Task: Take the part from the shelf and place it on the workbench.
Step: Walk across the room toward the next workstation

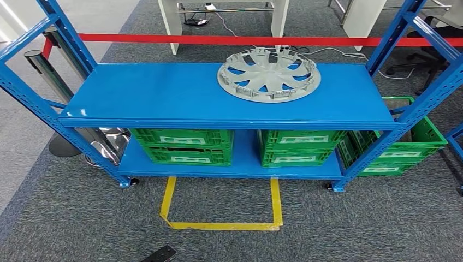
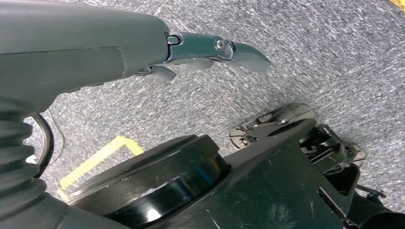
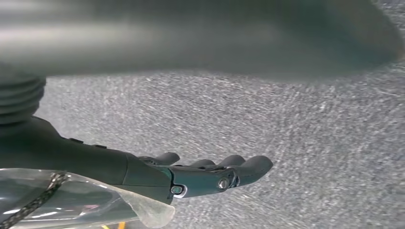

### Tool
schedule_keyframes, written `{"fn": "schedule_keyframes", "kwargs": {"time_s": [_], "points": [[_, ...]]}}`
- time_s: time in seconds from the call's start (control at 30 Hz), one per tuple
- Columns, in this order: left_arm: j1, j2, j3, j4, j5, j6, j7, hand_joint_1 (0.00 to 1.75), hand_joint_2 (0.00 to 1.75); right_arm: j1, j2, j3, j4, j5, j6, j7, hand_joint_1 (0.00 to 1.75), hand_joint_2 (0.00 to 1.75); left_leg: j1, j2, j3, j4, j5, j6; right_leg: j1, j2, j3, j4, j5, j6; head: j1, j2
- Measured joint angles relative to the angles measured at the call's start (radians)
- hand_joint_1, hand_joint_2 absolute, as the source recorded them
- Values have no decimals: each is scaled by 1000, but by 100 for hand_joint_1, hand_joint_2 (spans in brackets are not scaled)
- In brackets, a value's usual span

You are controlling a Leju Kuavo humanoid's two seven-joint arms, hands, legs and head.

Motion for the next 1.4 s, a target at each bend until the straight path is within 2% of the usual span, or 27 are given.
{"fn": "schedule_keyframes", "kwargs": {"time_s": [0.4,0.53,0.63,0.77,1.07,1.4], "points": [[0,4,0,0,0,-3,6,0,175,0,0,8,0,15,-3,-5,0,0,-2,0,0,2,-1,2,-2,0,0,-1,1,2,0,0],[0,4,0,0,0,-3,6,0,175,0,0,9,0,15,-3,0,0,0,-3,0,-2,6,-3,7,-3,0,0,-1,2,6,0,0],[0,5,0,0,0,-3,7,0,175,0,0,9,0,15,-3,0,0,0,-5,0,-5,9,-3,15,-5,0,0,-3,4,12,0,0],[0,4,0,0,1,-5,7,0,175,-1,0,9,0,14,-4,1,0,0,-3,0,-5,-2,7,7,-3,-1,-1,-6,4,1,0,0],[1,3,0,0,3,-11,8,0,175,0,0,9,0,16,-4,14,0,0,-5,0,-7,0,6,10,-5,0,0,-11,9,10,0,0],[0,3,0,0,3,-11,8,0,175,0,0,10,0,19,-4,19,0,0,-1,0,-7,0,6,10,-2,0,-1,-10,8,10,0,0]]}}
